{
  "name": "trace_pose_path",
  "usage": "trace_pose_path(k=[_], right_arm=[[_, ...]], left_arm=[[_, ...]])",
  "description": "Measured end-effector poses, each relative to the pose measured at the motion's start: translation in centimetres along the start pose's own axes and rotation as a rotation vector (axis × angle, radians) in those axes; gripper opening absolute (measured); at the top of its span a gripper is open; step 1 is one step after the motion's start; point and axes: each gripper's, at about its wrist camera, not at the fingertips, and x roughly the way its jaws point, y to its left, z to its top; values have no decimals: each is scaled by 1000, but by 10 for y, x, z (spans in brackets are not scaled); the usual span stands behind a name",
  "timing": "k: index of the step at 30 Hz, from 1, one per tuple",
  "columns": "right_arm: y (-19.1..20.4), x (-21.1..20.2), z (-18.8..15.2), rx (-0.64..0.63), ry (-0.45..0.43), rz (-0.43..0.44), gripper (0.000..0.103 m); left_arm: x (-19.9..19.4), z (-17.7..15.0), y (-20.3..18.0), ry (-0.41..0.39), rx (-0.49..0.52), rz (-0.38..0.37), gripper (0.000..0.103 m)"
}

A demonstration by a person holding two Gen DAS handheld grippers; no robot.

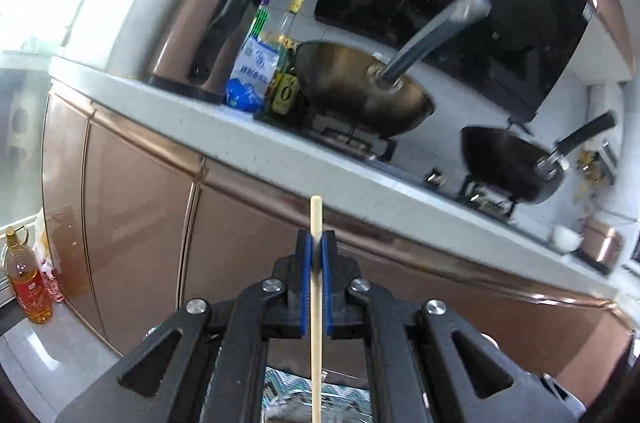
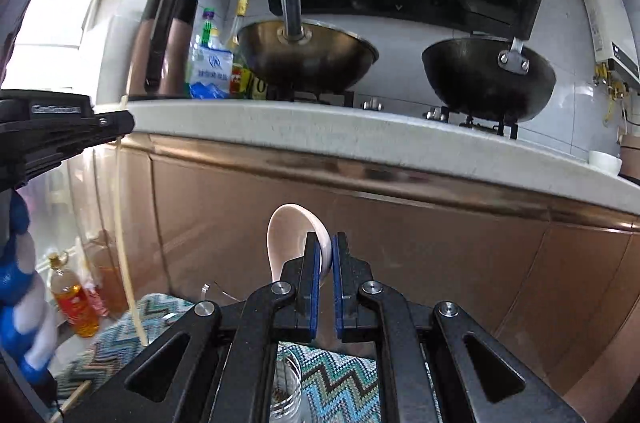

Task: Organize utensils
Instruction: 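Lift the chopstick into the clear holder with the left while the right drops the pink spoon in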

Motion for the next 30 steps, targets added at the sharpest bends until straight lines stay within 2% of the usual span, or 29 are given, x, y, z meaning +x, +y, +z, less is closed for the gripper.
trace_pose_path(k=[3, 6, 7, 8, 9, 10, 12, 19, 24, 30], right_arm=[[5, 11, -21, -7, 11, -18, 6], [5, 21, -38, 8, 40, -1, 9], [3, 20, -42, 7, 46, 2, 13], [3, 20, -45, 8, 47, 3, 20], [2, 18, -46, 15, 45, 15, 24], [2, 15, -47, 21, 42, 17, 31], [1, 3, -42, 25, 25, 19, 32], [-2, -41, -17, 29, -18, 8, 33], [-7, -92, 8, 50, -44, 17, 33], [-15, -164, 24, 88, -76, 38, 35]], left_arm=[[22, -22, -1, 9, 18, 27, 4], [31, -47, -2, 7, 55, 51, 8], [34, -53, -2, 23, 66, 44, 14], [35, -57, -1, 37, 72, 35, 26], [34, -60, 0, 43, 78, 32, 30], [33, -59, 0, 43, 84, 31, 34], [26, -55, -2, 35, 106, 28, 34], [-34, -10, -2, -13, 159, 38, 36], [-93, 25, 8, -36, 188, 74, 36], [-166, 50, 27, -36, 211, 109, 36]])
